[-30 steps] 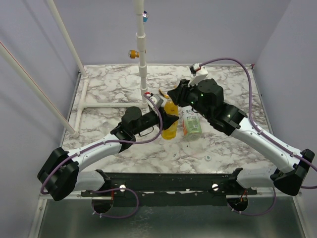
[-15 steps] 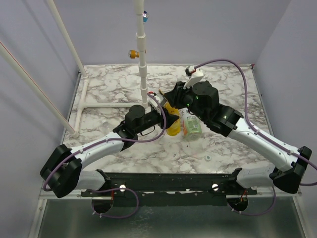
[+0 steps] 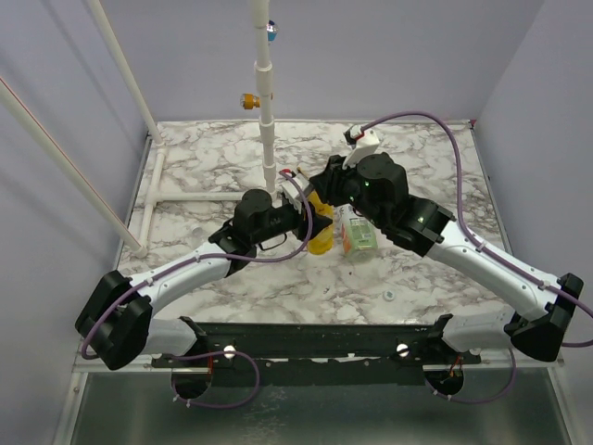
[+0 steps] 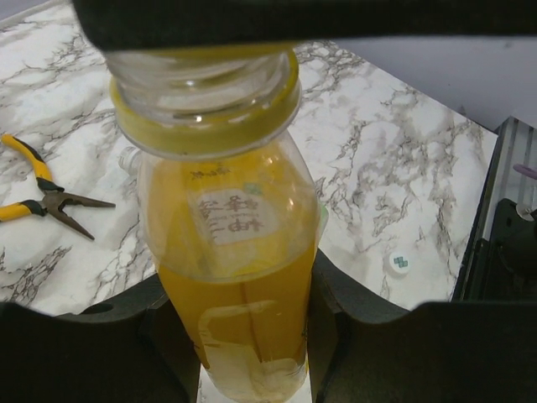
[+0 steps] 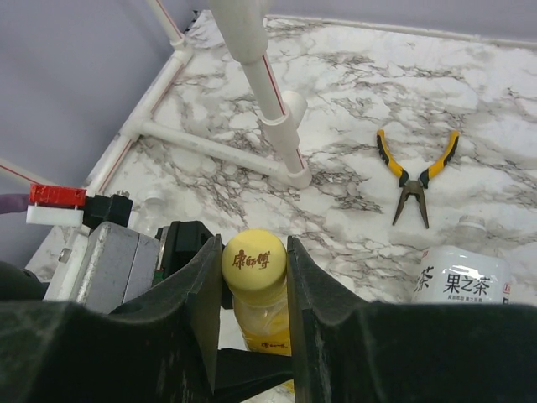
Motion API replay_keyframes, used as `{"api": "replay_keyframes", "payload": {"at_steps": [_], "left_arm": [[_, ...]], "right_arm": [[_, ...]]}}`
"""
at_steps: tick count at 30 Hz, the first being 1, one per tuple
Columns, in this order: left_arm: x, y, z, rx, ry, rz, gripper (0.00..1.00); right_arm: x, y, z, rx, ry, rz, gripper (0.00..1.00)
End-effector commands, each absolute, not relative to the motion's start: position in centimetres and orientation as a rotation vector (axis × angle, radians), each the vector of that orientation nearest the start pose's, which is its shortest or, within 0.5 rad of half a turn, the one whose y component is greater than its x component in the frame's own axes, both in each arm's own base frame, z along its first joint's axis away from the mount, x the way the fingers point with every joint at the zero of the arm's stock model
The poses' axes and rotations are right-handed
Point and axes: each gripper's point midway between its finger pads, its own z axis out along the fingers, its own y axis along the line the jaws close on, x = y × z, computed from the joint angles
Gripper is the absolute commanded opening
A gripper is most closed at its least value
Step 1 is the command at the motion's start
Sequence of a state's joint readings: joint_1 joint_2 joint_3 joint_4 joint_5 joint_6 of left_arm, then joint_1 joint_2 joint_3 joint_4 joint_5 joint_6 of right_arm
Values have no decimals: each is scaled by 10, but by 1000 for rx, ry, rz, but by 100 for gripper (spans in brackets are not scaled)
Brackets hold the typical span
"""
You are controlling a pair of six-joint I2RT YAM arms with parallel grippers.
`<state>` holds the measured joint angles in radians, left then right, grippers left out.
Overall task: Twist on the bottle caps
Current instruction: Screw the bottle cap onto the plastic bottle.
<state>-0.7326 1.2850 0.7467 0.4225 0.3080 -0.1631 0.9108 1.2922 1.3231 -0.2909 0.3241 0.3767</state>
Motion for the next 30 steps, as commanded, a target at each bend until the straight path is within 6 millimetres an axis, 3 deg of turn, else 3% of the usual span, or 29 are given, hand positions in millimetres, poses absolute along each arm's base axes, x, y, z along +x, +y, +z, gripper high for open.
{"api": "replay_keyframes", "payload": {"at_steps": [1,10,20,30], "left_arm": [[268,-326,272,777,1500,-969,0],[273,-324,276,788,1478,-926,0],[278,-320,281,789,1475,-871,0],[280,-322,271,797,1509,-875,0]], "right_arm": [[272,299,307,-367,1935,543,19],[269,309,308,-374,1961,590,21],[271,308,301,-367,1994,565,23],[273,306,309,-361,1980,548,27]]}}
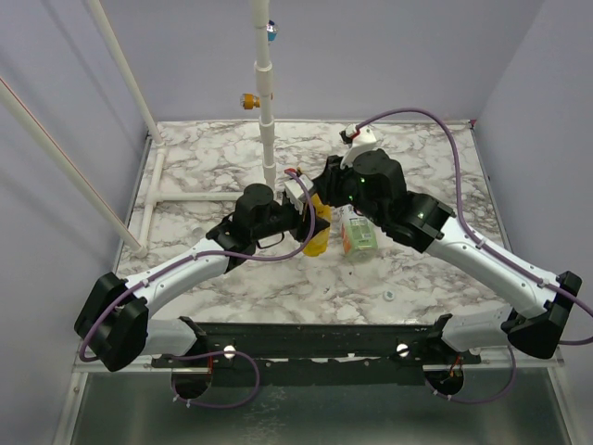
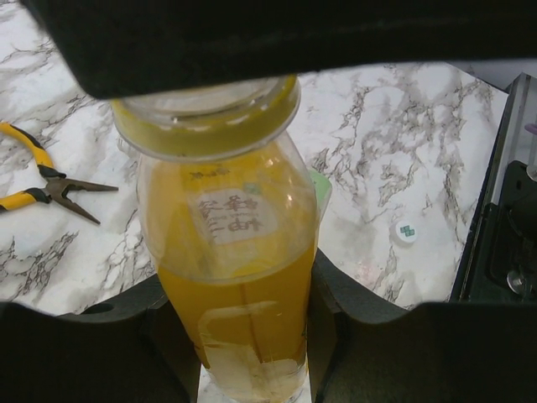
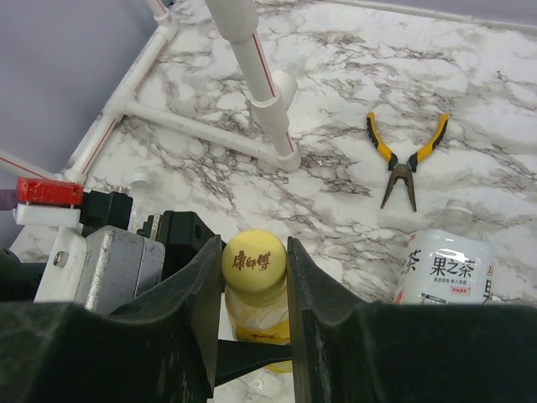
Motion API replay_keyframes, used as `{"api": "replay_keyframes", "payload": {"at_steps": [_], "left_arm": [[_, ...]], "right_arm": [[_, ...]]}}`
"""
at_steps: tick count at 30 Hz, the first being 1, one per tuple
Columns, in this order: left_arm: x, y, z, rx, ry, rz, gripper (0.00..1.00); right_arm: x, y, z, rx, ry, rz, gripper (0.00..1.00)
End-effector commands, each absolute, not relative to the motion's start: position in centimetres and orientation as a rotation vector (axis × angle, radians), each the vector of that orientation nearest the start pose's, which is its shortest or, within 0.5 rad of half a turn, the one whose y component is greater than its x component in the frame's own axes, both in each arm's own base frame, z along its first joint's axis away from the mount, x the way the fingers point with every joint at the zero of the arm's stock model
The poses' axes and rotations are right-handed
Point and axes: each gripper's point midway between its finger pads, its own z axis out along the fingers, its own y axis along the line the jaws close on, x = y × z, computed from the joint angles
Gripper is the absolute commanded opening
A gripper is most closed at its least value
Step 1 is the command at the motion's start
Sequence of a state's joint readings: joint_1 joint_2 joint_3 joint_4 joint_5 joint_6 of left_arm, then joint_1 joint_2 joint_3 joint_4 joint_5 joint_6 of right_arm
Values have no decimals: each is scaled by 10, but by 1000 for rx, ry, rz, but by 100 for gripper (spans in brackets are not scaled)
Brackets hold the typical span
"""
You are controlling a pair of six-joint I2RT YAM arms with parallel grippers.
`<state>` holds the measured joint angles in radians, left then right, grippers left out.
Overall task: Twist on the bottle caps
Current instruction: Screw the bottle cap onto the plastic bottle.
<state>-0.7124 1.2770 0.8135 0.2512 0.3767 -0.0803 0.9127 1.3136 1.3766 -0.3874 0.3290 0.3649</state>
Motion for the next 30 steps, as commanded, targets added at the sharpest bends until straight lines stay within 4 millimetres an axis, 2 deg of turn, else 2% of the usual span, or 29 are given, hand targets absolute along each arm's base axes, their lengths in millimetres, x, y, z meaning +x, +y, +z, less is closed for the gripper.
{"api": "replay_keyframes", "payload": {"at_steps": [1,21,30], "left_arm": [[280,-322,270,796,1511,-872,0],[285,-324,251,799,1578,-872,0],[283,-325,248,810,1585,-876,0]], "right_arm": [[273,306,310,-361,1978,548,28],[278,304,329,-329,1932,552,38],[279,304,329,-331,1934,546,43]]}}
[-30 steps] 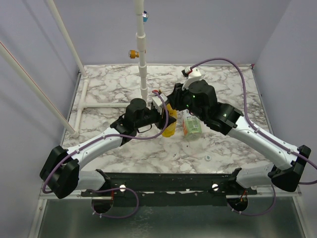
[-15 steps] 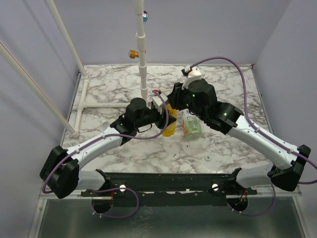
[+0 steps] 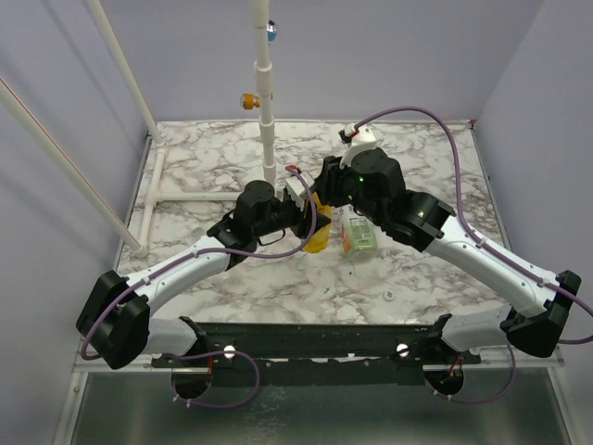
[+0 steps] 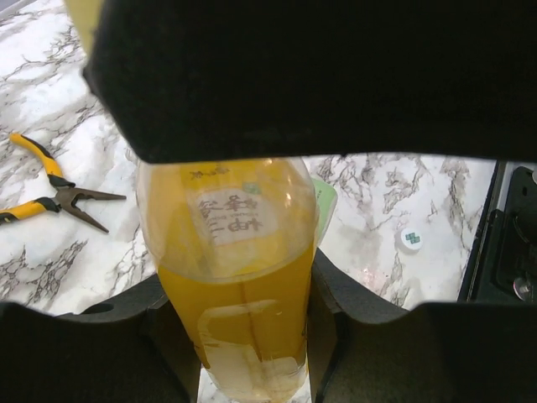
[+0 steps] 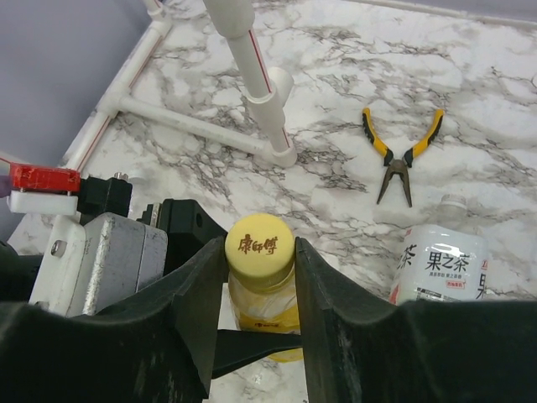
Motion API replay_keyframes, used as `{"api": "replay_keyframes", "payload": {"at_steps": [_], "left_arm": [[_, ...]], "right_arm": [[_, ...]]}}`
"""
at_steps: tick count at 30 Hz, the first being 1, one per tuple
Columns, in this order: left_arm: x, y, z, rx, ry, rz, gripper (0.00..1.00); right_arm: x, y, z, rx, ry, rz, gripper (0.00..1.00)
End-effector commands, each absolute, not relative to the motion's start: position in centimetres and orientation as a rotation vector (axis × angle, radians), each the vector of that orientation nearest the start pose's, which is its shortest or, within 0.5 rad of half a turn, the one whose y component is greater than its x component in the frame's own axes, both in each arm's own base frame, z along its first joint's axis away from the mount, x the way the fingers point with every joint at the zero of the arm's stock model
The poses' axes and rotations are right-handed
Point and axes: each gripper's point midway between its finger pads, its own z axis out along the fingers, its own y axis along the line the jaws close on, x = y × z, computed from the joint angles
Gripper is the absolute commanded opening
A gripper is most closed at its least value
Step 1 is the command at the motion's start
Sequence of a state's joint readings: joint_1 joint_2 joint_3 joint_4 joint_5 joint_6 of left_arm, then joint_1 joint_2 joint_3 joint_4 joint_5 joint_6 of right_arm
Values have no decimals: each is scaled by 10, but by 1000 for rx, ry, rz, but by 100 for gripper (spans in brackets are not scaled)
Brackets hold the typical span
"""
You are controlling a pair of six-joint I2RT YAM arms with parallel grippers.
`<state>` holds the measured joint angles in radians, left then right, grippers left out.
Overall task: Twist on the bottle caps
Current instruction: Screw the bottle cap onto the plastic bottle.
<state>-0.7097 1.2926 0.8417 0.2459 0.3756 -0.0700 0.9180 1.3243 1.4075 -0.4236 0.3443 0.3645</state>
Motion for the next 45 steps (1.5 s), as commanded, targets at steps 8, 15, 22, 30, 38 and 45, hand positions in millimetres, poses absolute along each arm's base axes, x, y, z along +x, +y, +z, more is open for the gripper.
{"api": "replay_keyframes", "payload": {"at_steps": [8,15,22,30,38,45], "left_arm": [[282,-323,243,818,1597,-865,0],[281,-322,243,822,1598,-865,0],[278,-321,242,830,1595,-866,0],[274,-321,241,848,1596,-881,0],[267,-322,238,873,1603,-903,0],[256,-318,236,900,1603,-925,0]], "right_arm": [[278,305,332,-331,1930,553,50],[276,301,335,-316,1918,561,68],[272,302,343,-330,1901,592,77],[255,309,356,-432,1847,697,86],[243,317,362,-529,1816,770,89],[238,315,373,-603,1765,845,90]]}}
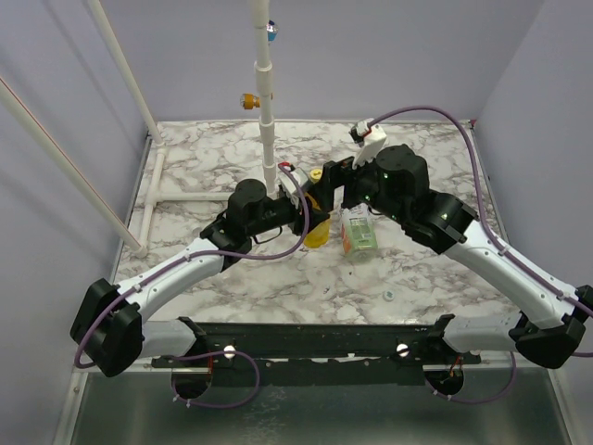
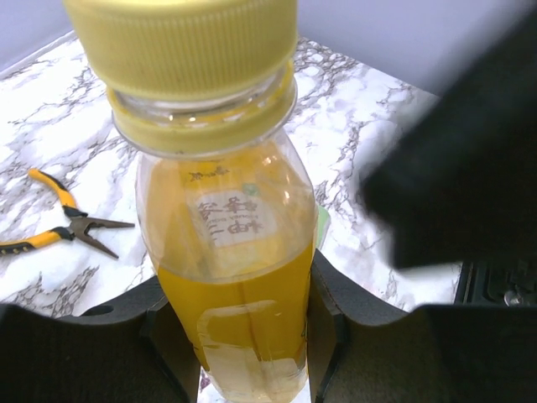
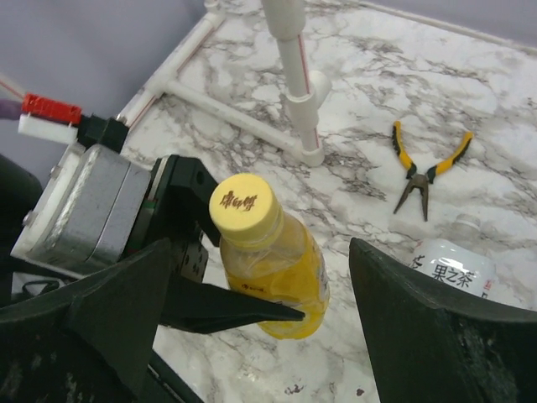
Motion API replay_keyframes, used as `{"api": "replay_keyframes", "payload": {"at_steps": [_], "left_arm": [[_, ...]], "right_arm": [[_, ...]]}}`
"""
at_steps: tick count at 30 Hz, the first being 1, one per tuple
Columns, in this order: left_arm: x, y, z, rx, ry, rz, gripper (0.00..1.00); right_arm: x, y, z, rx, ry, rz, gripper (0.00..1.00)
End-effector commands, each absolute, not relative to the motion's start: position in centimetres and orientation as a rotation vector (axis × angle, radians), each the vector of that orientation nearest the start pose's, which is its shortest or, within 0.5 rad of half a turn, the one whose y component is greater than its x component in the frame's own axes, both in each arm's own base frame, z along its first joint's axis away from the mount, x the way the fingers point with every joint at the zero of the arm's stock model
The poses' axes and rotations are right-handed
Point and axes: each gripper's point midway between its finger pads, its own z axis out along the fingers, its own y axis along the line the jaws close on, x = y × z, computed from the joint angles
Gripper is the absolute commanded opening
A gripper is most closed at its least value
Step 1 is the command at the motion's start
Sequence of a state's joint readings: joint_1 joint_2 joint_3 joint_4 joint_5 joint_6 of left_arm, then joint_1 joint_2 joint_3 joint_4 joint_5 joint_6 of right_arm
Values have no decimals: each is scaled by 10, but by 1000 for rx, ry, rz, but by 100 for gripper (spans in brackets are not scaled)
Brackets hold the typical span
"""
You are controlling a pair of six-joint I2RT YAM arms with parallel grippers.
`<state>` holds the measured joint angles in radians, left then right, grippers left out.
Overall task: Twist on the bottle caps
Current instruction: Screw the bottle cap onto the plastic bottle.
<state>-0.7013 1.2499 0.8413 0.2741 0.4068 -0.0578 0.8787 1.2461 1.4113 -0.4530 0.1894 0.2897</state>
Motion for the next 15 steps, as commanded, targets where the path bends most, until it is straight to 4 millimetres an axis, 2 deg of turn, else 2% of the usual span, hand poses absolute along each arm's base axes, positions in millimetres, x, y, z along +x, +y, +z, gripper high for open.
{"api": "replay_keyframes", "payload": {"at_steps": [1,7,15], "left_arm": [[255,-318,236,905,1602,-930,0],[246,-317,235,920,1598,-960,0],[237,-315,238,936,1588,-987,0]], "right_arm": [[238,313,376,-613,1755,858,90],[239,309,382,-683,1715,972,91],[263,281,378,-621,1728,979,90]]}}
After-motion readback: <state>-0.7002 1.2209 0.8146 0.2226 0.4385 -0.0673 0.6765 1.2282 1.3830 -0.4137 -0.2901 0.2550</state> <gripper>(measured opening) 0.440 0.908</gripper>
